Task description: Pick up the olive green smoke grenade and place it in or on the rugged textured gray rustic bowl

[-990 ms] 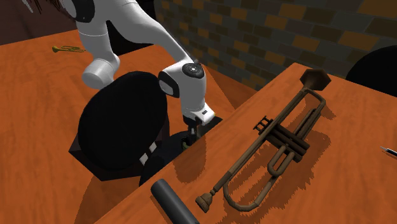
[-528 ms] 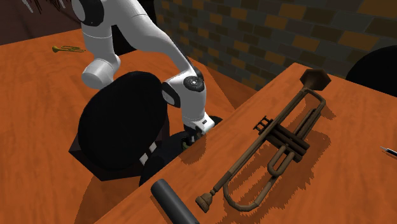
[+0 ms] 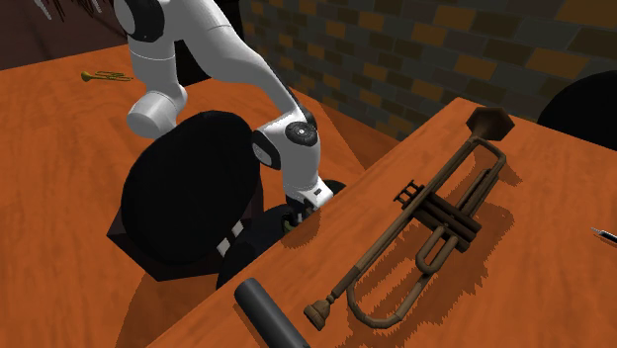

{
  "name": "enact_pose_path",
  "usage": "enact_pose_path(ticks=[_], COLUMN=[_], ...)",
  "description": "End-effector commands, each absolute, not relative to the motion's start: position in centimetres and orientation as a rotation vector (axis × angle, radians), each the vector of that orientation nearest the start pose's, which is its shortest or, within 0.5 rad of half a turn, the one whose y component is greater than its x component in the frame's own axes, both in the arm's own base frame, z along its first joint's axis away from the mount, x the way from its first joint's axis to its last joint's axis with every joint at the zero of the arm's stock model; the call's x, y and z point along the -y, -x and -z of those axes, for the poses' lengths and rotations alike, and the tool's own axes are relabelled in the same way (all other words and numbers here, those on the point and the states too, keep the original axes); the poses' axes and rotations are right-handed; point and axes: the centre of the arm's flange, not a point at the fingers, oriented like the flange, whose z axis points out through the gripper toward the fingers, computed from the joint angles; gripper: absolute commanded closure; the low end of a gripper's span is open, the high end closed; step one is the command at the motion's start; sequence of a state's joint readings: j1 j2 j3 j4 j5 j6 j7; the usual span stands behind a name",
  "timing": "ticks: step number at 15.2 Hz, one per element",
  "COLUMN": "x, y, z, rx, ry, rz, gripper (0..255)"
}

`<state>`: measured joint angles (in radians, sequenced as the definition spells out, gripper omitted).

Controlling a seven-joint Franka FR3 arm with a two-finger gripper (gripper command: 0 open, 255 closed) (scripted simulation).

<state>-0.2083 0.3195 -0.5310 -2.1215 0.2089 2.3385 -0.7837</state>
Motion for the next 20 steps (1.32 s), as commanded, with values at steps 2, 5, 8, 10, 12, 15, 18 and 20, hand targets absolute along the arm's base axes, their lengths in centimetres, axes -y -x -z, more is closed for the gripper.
enact_pose_path(ticks=[2,5,8,10,12,15,18,20], x=[37.8,37.8,37.8,37.8,37.8,37.8,37.8,37.8], y=[-42.4,-42.4,-42.4,-42.4,-42.4,-42.4,-42.4,-42.4], z=[-27.5,-27.5,-27.5,-27.5,-28.1,-29.6,-31.2,-32.3], rx=[-0.136,-0.136,-0.136,-0.136,-0.136,-0.136,-0.136,-0.136], ry=[3.115,3.115,3.115,3.115,3.115,3.115,3.115,3.115], rz=[-0.070,-0.070,-0.070,-0.070,-0.070,-0.070,-0.070,-0.070], gripper=[255,255,255,255,255,255,255,255])
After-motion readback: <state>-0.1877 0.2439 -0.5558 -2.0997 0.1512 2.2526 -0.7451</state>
